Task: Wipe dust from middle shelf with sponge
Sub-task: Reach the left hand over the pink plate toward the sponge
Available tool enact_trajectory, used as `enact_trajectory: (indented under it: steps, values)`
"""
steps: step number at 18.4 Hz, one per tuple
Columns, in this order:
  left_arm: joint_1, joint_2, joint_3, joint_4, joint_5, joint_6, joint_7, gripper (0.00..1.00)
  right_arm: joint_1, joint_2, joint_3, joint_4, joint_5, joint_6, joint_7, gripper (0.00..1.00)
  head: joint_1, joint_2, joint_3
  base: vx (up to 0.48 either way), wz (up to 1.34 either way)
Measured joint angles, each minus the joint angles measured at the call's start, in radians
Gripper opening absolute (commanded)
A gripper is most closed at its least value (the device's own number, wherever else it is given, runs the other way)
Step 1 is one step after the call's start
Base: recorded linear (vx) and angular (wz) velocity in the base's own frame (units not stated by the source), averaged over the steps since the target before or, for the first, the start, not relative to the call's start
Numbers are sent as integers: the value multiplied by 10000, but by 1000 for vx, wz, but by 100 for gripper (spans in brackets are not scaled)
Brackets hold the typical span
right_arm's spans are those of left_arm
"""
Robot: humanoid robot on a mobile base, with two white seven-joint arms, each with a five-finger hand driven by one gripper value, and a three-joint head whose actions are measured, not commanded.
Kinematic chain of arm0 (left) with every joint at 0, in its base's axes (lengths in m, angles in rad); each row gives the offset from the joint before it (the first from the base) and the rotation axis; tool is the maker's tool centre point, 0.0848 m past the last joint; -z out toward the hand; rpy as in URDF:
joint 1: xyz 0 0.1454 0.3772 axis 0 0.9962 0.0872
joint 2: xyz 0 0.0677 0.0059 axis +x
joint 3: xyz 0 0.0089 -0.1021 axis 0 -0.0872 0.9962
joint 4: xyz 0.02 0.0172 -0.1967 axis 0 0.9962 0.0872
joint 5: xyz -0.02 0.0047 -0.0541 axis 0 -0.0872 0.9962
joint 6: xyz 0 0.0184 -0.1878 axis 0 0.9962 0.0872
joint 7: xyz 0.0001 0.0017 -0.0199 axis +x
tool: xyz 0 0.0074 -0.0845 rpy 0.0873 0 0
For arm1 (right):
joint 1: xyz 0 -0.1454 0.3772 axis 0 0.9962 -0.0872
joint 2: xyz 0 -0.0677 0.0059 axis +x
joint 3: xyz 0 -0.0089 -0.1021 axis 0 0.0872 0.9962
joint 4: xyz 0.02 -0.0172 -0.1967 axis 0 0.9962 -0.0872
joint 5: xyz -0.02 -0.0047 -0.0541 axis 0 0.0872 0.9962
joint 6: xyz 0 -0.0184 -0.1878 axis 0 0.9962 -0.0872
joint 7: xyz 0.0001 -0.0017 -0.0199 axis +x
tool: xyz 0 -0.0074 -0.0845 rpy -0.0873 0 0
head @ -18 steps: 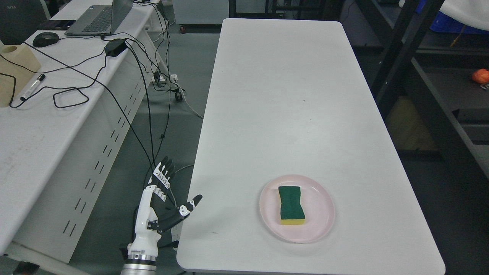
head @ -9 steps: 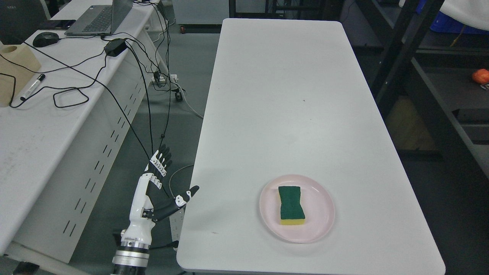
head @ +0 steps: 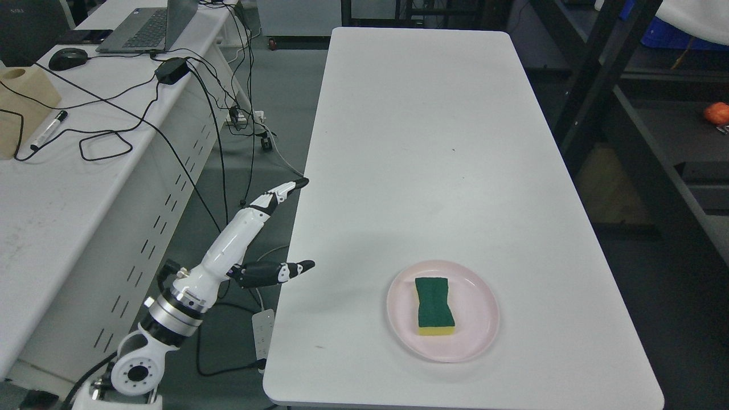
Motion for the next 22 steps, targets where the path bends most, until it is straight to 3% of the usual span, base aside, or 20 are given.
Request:
enact_trajectory:
  steps: [2,4,7,12,22]
  values:
    - [-899,279,-11,439,-1844,-997,-218,90,0,0,0,0,0,0,-12,100,0,0,0,0,0]
    - [-1697,505,-151,787,-3415,-1675,-584,96,1,0,0,0,0,0,-26,100,0,0,0,0,0]
    - [-2649,655,-386,1159,-4708,-2017,-874,94,1,0,0,0,0,0,-36,100,0,0,0,0,0]
    - [-3450,649,-1156,1553,-5667,-2267,-1048,94,1,0,0,0,0,0,-3,100,0,0,0,0,0]
    - [-3352,-574,-2928,2070,-6134,-2298,-1085,92,1,0,0,0,0,0,15,100,0,0,0,0,0]
